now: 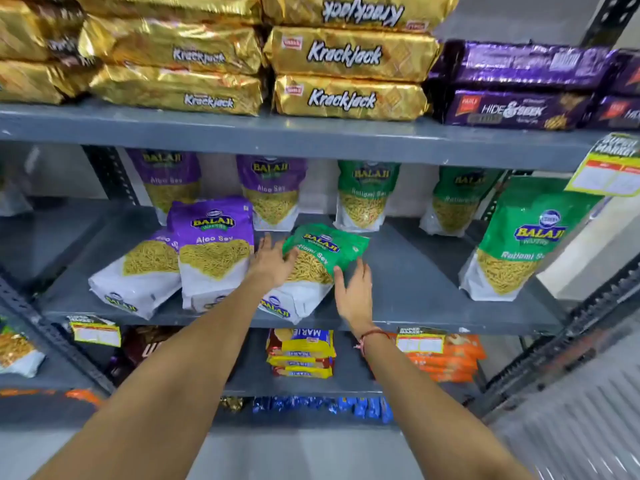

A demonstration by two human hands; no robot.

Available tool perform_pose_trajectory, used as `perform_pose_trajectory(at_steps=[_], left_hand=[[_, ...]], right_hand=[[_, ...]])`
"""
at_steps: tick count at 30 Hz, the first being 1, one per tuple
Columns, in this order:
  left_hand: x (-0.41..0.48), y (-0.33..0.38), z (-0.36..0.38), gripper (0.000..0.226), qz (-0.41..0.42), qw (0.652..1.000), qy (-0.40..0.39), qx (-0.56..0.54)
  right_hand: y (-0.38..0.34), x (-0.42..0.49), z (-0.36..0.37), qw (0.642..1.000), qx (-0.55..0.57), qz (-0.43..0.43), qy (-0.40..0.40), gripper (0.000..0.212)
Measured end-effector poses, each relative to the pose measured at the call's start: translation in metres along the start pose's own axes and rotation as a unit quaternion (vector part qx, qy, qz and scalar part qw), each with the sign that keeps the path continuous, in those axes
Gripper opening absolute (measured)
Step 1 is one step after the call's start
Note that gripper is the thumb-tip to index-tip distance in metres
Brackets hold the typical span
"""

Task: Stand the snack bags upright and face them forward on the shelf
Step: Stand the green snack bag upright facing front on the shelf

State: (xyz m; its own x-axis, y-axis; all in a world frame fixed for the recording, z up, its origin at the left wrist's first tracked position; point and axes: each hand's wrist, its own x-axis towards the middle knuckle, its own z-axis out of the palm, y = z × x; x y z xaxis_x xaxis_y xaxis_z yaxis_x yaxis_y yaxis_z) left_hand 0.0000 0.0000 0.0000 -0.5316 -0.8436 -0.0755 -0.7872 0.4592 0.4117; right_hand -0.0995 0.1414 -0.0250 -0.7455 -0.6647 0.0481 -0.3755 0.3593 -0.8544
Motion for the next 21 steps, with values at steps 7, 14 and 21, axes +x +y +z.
perform_pose_trajectory(at_steps=[7,14,21], left_hand=[[0.014,0.006,0.007,0.065,-0.082,0.995,-0.052,0.009],[0.025,0.009,0.024,0.052,-0.224,0.948,-0.004,-0.224],[0.028,-0.008,0.026,0.034,-0.299,0.847,-0.093,-0.43]], right_hand=[[-0.008,0.025,0.021,0.979,0.147,0.141,0.013,0.051],[0.004,0.046,0.02,0.96,0.151,0.232,0.045,0.042],[0.009,0.06,0.012,0.923,0.21,0.321,0.036,0.028]])
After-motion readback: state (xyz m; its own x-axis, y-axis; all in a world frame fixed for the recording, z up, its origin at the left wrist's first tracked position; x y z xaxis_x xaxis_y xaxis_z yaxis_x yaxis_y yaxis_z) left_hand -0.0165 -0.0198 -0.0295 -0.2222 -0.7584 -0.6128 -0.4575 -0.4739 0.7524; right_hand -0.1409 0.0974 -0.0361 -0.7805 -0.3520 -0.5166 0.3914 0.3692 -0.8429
